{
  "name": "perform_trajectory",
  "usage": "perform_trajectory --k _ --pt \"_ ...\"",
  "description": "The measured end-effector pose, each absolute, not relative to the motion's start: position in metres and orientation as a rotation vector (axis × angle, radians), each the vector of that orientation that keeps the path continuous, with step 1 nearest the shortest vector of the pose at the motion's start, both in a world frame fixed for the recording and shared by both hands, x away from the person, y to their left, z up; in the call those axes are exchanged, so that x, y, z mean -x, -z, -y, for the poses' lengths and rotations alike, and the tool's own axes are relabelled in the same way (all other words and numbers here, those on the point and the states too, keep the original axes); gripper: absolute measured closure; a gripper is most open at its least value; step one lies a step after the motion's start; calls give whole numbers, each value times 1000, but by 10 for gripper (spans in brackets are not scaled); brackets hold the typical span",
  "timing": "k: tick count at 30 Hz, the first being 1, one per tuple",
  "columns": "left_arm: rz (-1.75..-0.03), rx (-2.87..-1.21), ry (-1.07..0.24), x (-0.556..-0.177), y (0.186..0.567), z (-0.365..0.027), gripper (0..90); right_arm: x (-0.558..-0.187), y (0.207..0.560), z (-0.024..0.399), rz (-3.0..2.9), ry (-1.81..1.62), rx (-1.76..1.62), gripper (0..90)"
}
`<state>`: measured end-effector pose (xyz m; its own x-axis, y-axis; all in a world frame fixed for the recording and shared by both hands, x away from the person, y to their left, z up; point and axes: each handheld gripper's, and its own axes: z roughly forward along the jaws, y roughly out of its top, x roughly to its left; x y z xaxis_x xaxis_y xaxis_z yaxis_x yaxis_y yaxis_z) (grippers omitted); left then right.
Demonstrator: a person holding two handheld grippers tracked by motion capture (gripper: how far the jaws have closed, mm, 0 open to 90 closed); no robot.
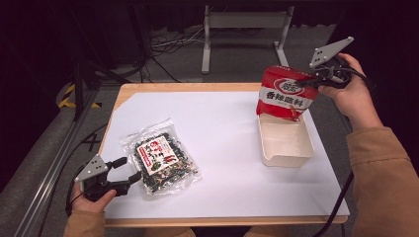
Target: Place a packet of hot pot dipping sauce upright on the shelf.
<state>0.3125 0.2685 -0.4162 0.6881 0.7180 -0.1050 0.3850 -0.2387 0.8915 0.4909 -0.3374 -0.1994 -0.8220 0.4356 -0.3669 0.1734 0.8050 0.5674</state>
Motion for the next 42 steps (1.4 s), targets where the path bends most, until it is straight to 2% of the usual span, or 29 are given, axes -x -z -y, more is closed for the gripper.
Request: perform_trajectory --k 42 --pt "-864 -1862 -399 -312 416 -268 228 -509 231 335 -2571 -603 -396 892"
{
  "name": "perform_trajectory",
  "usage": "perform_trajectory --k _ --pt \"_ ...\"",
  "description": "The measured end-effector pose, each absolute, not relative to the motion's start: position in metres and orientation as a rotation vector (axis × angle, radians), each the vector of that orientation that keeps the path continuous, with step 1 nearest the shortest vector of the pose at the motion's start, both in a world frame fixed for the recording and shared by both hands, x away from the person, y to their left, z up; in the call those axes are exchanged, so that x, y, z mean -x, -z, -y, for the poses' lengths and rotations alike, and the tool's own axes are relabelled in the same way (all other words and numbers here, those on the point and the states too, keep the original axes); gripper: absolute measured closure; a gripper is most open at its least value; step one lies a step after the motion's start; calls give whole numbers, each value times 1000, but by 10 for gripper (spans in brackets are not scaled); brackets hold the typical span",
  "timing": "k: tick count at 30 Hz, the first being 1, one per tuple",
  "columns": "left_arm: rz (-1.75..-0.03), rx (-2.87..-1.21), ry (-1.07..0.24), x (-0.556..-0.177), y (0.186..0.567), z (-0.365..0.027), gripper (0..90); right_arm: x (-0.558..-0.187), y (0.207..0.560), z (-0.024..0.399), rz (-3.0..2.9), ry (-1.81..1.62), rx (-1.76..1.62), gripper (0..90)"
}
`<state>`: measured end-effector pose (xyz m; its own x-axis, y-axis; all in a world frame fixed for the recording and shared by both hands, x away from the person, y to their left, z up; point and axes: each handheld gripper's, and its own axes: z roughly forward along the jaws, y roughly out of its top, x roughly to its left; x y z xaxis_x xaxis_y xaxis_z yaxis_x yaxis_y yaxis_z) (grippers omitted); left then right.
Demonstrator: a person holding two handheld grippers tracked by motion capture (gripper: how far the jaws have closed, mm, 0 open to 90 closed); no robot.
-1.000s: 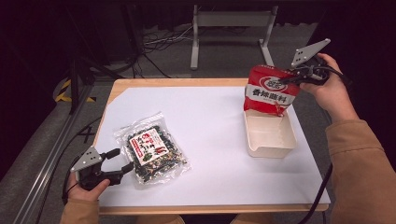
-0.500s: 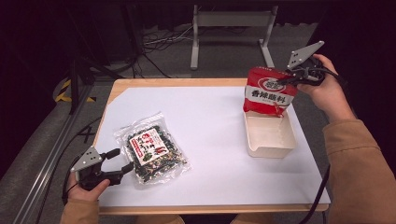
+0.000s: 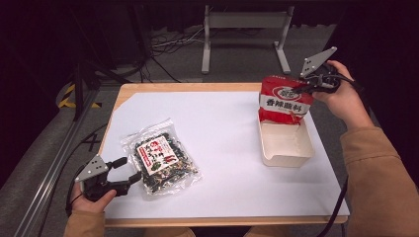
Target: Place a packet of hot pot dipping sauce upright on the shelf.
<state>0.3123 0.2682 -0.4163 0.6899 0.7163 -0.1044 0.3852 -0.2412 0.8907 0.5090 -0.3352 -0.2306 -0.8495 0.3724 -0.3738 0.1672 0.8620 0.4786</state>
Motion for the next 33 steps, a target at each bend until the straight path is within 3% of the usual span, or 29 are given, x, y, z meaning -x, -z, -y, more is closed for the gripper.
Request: perform_trajectory --k 27,33 --pt "-864 -1858 -400 -313 416 -269 228 -523 263 335 -2623 -650 -613 888" --pt "-864 -1859 -399 -313 416 -268 228 -520 258 335 -2574 -700 -635 837"
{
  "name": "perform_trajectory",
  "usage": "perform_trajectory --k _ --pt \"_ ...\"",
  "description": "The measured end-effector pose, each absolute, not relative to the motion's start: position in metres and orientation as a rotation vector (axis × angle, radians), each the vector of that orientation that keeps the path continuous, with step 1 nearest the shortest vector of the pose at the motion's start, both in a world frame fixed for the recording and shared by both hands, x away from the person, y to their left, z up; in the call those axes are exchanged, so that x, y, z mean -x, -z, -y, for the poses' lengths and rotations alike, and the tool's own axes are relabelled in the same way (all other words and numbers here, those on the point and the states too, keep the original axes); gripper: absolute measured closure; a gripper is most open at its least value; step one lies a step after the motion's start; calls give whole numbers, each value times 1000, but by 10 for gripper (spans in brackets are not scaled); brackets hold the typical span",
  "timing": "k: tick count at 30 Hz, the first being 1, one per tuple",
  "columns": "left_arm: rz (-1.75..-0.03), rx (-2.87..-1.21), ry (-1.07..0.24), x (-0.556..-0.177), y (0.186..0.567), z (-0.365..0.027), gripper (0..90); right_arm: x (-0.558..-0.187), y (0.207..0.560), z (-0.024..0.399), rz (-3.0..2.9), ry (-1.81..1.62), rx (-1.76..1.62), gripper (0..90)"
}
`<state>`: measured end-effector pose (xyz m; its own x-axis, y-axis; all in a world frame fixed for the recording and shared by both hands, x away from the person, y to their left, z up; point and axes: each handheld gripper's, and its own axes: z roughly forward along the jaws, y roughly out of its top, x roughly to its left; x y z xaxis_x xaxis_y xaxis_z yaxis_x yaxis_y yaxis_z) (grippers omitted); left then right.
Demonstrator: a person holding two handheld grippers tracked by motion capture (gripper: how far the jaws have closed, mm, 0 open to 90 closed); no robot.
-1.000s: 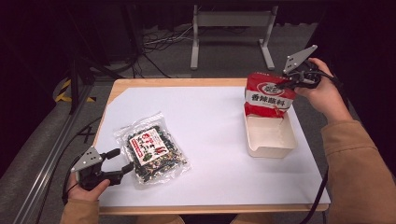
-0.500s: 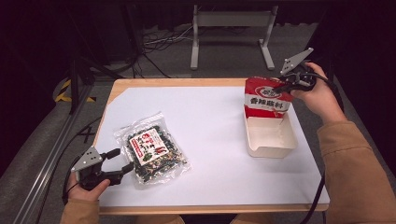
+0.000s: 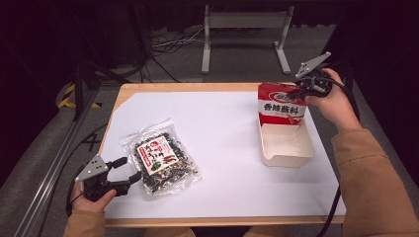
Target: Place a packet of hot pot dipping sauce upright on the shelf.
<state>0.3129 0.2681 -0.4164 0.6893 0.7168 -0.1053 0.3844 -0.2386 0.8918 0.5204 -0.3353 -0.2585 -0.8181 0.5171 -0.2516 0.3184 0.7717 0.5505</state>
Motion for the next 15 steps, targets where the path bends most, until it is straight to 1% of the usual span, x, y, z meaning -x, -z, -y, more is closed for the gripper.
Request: perform_trajectory --k 4,8,10,11,13,15 --pt "-863 -1858 -399 -313 416 -268 228 -519 257 336 -2538 -702 -682 755" --pt "-863 -1861 -396 -313 416 -268 228 -517 256 340 -2484 -745 -741 634" --pt "-863 -1859 -398 -314 416 -267 228 -516 255 342 -2461 -773 -762 594" --pt "-863 -1859 -398 -314 416 -267 228 -516 255 342 -2461 -773 -762 594" --pt "-861 -1861 -397 -315 416 -267 228 -514 253 343 -2436 -801 -780 512" --pt "-859 -1858 -392 -316 416 -266 228 -511 252 344 -2419 -823 -787 474"
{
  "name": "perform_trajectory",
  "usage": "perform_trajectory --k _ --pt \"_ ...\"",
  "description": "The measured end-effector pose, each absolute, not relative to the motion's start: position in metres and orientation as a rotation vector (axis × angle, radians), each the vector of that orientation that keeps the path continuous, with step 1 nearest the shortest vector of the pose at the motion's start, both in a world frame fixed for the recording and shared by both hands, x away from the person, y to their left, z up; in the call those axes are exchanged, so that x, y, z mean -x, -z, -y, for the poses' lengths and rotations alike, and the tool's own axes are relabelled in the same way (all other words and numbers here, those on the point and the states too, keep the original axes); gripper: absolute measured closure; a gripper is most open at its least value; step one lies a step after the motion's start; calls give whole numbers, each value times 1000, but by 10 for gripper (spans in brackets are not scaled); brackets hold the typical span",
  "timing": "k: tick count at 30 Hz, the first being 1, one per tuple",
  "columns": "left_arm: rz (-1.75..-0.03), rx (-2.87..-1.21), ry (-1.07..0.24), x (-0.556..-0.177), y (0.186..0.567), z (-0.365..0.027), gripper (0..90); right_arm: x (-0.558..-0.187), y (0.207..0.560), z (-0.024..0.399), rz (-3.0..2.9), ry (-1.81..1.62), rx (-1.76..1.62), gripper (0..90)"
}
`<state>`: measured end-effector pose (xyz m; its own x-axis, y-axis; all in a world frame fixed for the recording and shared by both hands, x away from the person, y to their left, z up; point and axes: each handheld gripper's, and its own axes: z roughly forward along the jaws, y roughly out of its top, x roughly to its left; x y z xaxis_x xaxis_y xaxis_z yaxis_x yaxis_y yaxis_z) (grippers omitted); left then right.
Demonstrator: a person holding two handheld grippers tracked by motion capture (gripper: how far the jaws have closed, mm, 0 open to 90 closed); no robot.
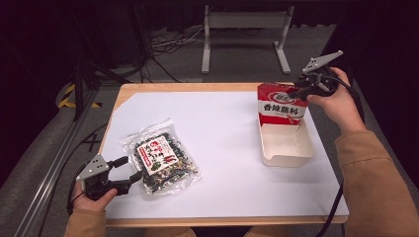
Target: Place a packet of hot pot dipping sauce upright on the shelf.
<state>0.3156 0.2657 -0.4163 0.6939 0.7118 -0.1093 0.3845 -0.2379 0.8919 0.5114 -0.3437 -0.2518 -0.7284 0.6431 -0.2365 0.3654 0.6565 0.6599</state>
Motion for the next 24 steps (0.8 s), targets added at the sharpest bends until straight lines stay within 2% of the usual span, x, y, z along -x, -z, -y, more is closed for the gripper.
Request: perform_trajectory --k 3,15,24 --pt "-859 -1858 -385 -317 417 -264 228 -507 249 344 -2389 -875 -801 430" --pt "-842 -1866 -381 -320 416 -262 228 -477 233 337 -2330 -1037 -771 348" --pt "-841 -1864 -383 -320 415 -262 228 -450 226 330 -2263 -1138 -771 339"
